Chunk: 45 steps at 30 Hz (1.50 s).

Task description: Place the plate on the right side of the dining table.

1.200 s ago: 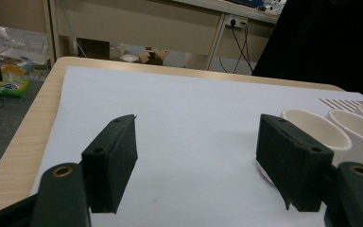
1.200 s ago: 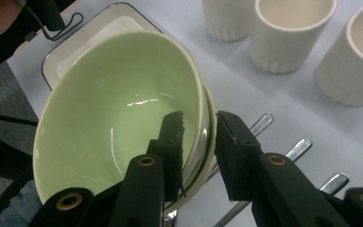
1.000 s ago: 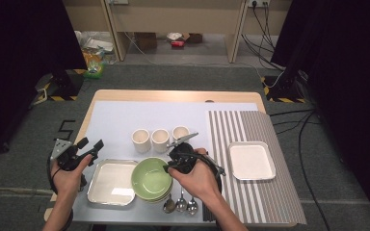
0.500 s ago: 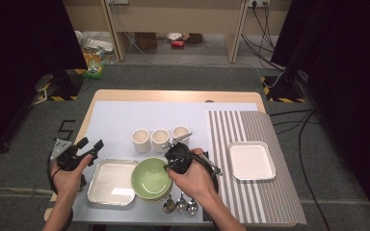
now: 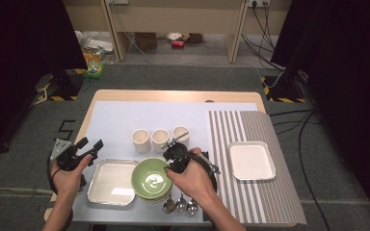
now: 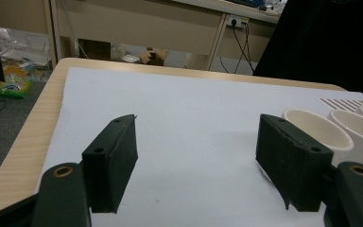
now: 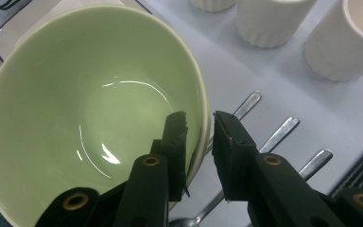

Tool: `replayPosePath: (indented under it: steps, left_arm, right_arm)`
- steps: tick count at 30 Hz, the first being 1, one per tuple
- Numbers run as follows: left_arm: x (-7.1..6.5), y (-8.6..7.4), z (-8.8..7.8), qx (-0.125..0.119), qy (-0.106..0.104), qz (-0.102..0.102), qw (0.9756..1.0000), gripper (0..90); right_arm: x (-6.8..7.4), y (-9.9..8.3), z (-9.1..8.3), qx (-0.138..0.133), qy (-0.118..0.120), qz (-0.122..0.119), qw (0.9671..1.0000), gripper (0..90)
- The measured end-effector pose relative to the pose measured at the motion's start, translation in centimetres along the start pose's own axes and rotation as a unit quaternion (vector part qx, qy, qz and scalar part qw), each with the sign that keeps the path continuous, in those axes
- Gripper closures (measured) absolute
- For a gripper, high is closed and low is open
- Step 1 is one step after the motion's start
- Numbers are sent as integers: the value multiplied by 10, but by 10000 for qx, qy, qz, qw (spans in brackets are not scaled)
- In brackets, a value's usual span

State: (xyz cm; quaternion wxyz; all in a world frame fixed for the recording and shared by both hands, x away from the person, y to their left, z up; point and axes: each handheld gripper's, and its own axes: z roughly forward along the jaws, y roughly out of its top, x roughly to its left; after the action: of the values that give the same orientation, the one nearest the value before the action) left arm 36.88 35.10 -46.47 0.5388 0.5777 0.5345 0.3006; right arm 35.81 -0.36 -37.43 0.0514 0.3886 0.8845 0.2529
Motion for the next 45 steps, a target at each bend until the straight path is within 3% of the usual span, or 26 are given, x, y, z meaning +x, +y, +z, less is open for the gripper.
replayPosePath:
  steps: [3, 10, 12, 18, 26, 34, 45]
  left_arm:
    - [0, 0, 0, 10, -2, 2, 10000, 291]
    - [1, 0, 0, 11, 14, 5, 10000, 292]
    - [1, 0, 0, 13, 16, 5, 10000, 292]
    - [2, 0, -1, 7, 41, -7, 10000, 292]
    - [2, 0, -1, -6, 50, -18, 10000, 292]
    - [2, 0, -1, -6, 55, -23, 10000, 292]
    - [3, 0, -1, -7, 64, -30, 10000, 292]
  right_arm:
    - [1, 0, 2, 90, 32, -32, 9999, 775]
    - [6, 4, 2, 152, -240, -4, 9996, 835]
    - [6, 6, 0, 24, -192, 80, 9998, 857]
    - [7, 9, 0, 24, -228, 90, 9997, 865]
    - [6, 8, -7, -210, -245, 133, 9994, 861]
    - [5, 9, -21, -527, -91, 178, 9984, 863]
    - [-4, 11, -38, -828, -145, 230, 9962, 865]
